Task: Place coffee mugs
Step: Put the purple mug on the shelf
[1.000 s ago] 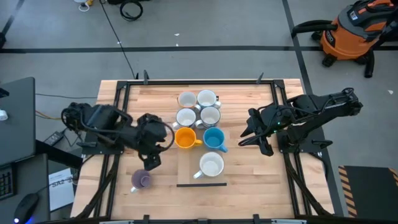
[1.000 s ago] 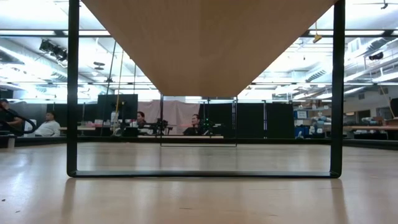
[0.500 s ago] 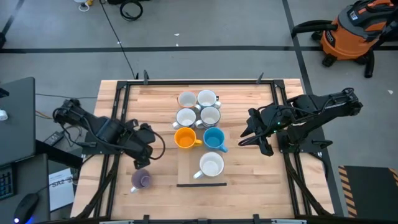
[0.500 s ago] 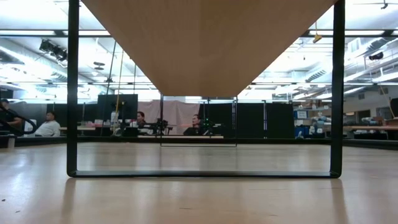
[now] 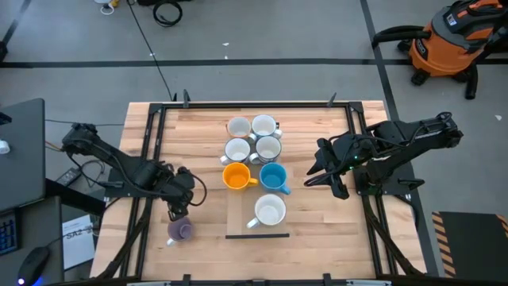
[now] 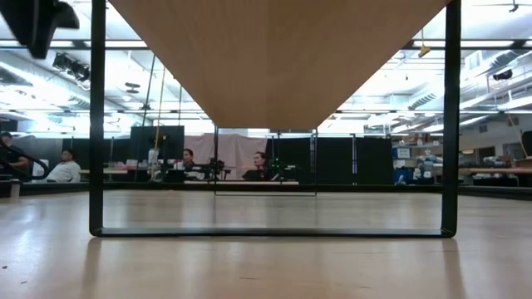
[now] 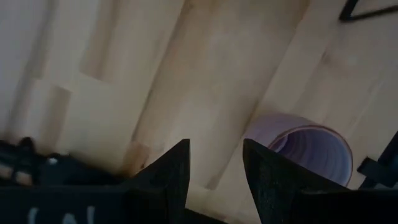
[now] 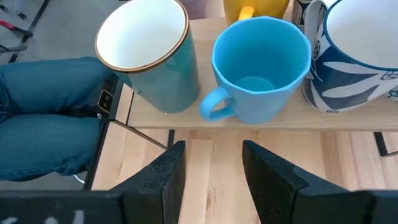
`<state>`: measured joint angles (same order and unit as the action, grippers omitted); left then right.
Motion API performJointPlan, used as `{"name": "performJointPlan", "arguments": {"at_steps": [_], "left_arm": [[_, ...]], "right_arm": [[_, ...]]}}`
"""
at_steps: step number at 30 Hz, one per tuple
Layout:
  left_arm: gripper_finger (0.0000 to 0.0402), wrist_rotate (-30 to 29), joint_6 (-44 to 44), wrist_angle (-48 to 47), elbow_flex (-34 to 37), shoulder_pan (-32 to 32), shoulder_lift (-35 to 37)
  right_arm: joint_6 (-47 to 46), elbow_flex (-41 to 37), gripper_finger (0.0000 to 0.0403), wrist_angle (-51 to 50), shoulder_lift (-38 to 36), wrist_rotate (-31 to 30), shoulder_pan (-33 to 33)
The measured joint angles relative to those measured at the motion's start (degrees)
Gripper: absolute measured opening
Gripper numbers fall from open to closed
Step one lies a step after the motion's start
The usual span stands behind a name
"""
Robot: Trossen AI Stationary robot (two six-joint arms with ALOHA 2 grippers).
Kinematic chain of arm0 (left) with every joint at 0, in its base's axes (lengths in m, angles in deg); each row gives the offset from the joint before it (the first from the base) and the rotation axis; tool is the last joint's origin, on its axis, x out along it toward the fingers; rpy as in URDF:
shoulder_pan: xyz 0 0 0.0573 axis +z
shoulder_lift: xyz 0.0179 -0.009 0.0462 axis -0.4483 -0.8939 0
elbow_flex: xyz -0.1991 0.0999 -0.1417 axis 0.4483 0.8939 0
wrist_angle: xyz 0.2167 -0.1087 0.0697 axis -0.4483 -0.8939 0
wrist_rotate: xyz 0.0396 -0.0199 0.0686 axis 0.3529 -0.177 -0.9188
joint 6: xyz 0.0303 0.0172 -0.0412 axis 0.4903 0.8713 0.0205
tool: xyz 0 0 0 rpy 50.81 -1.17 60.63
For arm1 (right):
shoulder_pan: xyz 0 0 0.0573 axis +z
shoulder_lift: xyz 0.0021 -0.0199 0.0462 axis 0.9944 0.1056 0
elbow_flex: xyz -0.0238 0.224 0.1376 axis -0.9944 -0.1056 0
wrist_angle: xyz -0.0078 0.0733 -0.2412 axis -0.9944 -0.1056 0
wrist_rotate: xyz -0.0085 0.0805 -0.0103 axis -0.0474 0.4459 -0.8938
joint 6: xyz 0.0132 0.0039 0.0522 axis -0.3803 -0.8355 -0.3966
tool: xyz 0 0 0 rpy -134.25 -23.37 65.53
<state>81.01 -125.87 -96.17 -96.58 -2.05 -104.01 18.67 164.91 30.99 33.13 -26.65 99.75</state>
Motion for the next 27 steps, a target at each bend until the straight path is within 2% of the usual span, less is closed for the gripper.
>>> {"name": "performJointPlan", "arguments": {"at_steps": [10,21,27], "left_arm": [[0.0153,7.37,-1.00,13.81,11.36,-4.67,0.02],[0.0153,7.25,-3.13,17.35,15.68,-7.38,-0.01],[0.0153,7.20,-3.13,24.09,19.82,-7.63,-0.03]], "right_arm": [[-1.09,0.00,0.0165,0.00,0.00,-0.02,-0.02],[-1.00,0.00,0.0165,0.00,0.00,-0.02,-0.02],[-0.96,0.02,0.0165,0.02,0.00,-0.02,-0.02]]}}
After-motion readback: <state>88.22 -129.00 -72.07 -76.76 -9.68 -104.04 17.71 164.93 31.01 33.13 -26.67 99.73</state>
